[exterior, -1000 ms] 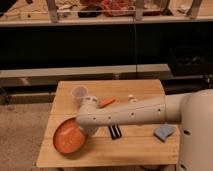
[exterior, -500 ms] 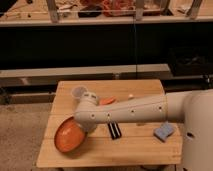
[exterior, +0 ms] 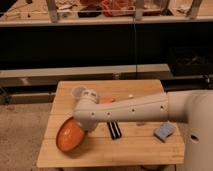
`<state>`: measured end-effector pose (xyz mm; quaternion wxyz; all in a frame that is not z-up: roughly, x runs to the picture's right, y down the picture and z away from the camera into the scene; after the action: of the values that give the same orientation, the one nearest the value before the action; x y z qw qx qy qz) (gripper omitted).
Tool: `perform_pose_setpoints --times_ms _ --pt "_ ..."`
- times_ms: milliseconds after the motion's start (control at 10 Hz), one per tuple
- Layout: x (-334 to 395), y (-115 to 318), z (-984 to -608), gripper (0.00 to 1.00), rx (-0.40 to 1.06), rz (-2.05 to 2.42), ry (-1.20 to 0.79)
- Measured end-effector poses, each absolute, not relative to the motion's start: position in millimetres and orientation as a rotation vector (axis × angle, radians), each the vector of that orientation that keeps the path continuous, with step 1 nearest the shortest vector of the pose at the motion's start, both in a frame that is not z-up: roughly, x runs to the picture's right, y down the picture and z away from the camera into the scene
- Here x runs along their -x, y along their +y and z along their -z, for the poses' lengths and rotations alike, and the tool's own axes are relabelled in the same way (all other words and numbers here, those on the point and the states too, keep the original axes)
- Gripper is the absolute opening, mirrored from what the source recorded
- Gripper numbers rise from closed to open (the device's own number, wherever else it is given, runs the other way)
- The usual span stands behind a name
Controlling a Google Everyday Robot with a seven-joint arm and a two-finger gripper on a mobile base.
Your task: Pick up the ceramic bowl
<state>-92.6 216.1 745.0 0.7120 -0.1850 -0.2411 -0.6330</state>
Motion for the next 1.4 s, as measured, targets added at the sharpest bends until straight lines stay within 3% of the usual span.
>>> perform_pose_setpoints --times_ms 1400 --pt "83.7 210.8 -728.4 0.00 0.401 1.411 -0.531"
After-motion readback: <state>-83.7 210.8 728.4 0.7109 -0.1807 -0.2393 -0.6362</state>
